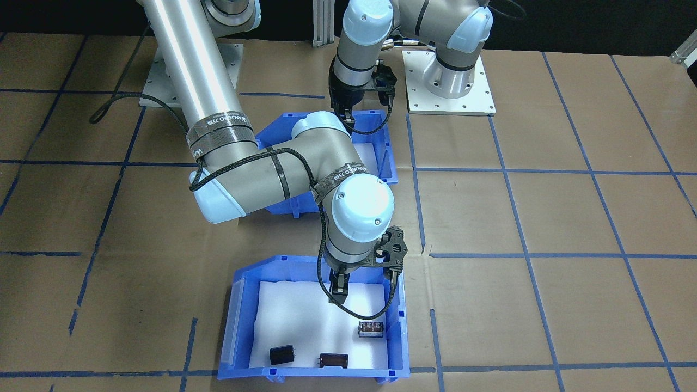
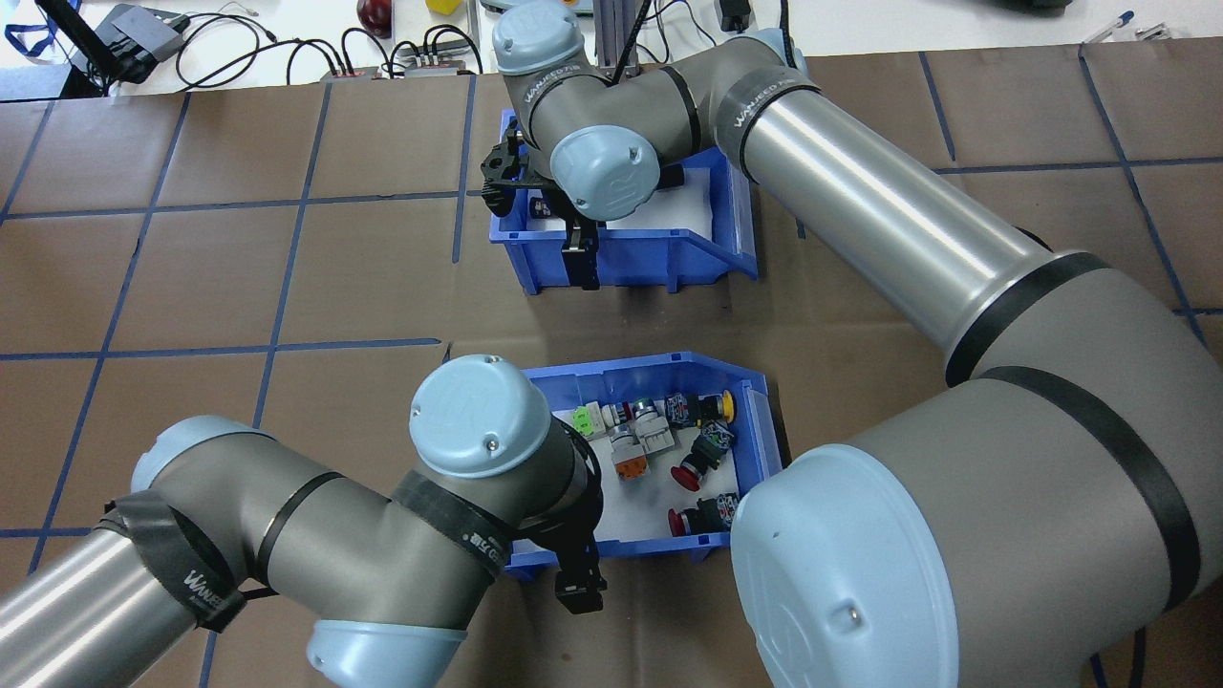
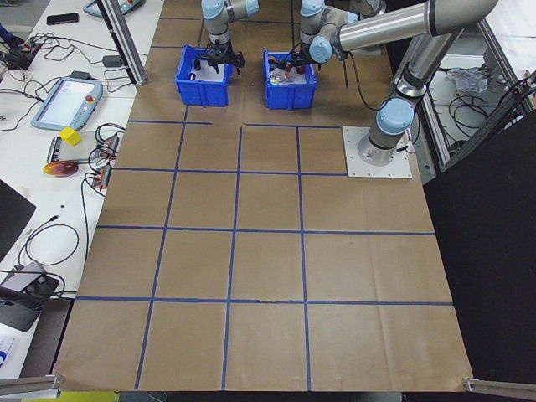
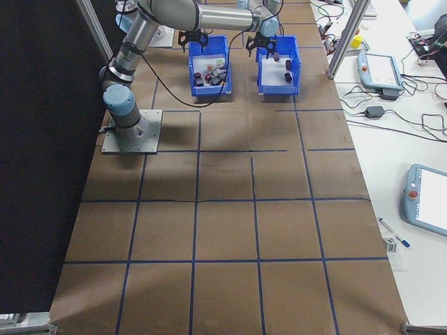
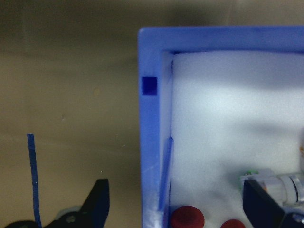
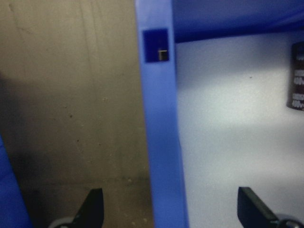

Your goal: Place button box in front

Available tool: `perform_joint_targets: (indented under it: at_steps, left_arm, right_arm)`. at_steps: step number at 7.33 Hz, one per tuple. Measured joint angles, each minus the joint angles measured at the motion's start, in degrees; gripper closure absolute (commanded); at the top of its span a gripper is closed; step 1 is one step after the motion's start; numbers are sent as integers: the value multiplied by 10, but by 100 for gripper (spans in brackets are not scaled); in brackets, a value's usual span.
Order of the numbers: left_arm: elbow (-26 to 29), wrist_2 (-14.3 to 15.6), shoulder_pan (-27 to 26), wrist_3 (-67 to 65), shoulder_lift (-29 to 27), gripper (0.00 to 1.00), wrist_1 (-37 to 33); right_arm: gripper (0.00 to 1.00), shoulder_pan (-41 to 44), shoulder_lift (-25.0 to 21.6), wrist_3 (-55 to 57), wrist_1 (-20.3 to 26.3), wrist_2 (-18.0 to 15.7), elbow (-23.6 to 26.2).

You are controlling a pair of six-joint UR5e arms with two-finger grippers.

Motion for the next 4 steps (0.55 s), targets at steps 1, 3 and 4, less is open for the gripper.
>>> perform_joint_targets:
  at_steps: [1,3,4]
  left_arm:
    - [0,0,-12,-17,-13,99,7]
    - [-1,0,-21,-39,-23,100,58]
    - [-1,2,-22,-39,-25,100,79]
  right_arm:
    - [64,0,-1,1,-14,-1,3]
    - [86,0,-5,2,-16,-2,4]
    - [91,-1,-8,1,-16,-2,2]
